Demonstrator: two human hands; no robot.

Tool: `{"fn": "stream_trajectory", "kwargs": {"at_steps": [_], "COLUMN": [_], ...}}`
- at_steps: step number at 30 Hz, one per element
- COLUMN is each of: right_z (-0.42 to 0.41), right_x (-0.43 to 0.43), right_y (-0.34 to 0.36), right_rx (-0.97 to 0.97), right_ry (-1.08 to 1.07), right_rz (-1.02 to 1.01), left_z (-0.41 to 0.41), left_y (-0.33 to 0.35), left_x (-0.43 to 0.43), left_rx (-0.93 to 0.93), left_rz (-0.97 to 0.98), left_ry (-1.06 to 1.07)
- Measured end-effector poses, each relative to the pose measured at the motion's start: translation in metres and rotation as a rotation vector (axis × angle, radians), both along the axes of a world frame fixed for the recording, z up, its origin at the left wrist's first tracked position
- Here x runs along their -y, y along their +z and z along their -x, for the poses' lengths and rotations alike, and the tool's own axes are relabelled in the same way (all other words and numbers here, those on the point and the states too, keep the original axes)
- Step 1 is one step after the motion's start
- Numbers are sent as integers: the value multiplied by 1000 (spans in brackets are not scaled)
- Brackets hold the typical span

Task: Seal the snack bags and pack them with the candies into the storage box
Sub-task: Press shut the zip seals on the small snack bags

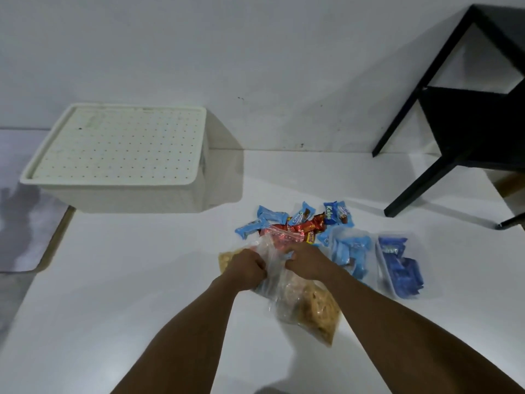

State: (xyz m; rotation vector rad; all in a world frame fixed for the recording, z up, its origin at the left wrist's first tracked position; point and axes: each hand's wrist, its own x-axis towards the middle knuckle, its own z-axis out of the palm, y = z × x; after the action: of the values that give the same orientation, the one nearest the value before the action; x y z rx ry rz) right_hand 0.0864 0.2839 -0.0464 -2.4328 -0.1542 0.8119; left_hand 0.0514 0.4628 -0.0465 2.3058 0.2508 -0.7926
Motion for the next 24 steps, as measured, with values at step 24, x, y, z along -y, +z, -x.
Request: {"fn": "stream_trajectory", "kwargs": {"at_steps": [24], "right_z": [-87], "right_x": [5], "right_y": [156], "right_rx": [-9], "right_ry": [-155], "right_rz": [-563], "left_z": [-60], "left_y": [139], "left_x": [-38], "left_rx": [297], "left_rz": [487], "left_ry": [460]}}
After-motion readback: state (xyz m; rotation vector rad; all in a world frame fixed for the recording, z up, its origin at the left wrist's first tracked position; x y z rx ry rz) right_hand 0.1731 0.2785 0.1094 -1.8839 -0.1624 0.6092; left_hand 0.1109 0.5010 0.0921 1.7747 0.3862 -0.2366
